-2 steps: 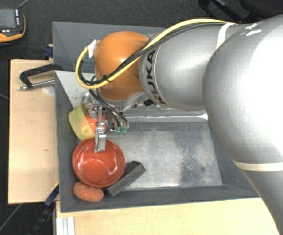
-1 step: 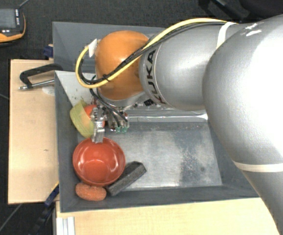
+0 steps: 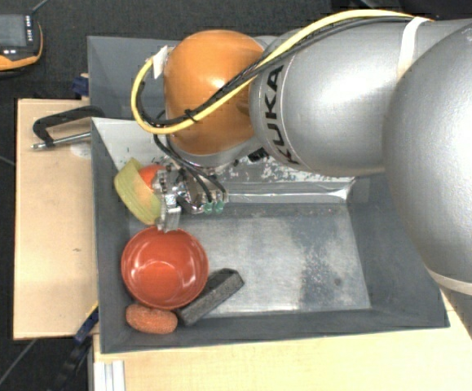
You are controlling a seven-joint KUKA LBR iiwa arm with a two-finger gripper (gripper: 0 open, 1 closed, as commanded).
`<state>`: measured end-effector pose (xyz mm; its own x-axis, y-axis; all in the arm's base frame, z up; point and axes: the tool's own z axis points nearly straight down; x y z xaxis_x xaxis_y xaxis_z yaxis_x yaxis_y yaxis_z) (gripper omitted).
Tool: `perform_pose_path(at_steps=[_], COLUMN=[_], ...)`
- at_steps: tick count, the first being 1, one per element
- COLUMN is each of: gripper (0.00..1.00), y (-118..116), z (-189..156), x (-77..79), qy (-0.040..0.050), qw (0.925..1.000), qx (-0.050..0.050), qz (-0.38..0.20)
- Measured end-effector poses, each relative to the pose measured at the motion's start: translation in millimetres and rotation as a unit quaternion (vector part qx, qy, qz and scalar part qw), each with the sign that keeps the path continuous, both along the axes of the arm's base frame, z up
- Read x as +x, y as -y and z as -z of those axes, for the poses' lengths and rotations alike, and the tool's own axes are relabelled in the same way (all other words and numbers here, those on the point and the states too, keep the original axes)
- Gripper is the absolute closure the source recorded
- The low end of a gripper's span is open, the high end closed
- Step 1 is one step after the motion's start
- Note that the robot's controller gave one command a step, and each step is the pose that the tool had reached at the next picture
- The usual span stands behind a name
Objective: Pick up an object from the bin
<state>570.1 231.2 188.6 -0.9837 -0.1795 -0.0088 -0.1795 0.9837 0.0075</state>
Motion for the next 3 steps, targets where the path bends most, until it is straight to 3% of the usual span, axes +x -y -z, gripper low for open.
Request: perform_pose_path(at_steps=[1,2,3], gripper=[1.0,1.0,1.0], y=[10.9,15.0,10.3], z=[-109.2,-99.5,-61.9], x=[-31.9,13.7,14.8], qy=[0.0071,0.0116,0.0139], qw=[0.998,0.9879,0.9292], qx=[0.002,0.002,-0.002], qz=[-0.062,-0.155,-0.369])
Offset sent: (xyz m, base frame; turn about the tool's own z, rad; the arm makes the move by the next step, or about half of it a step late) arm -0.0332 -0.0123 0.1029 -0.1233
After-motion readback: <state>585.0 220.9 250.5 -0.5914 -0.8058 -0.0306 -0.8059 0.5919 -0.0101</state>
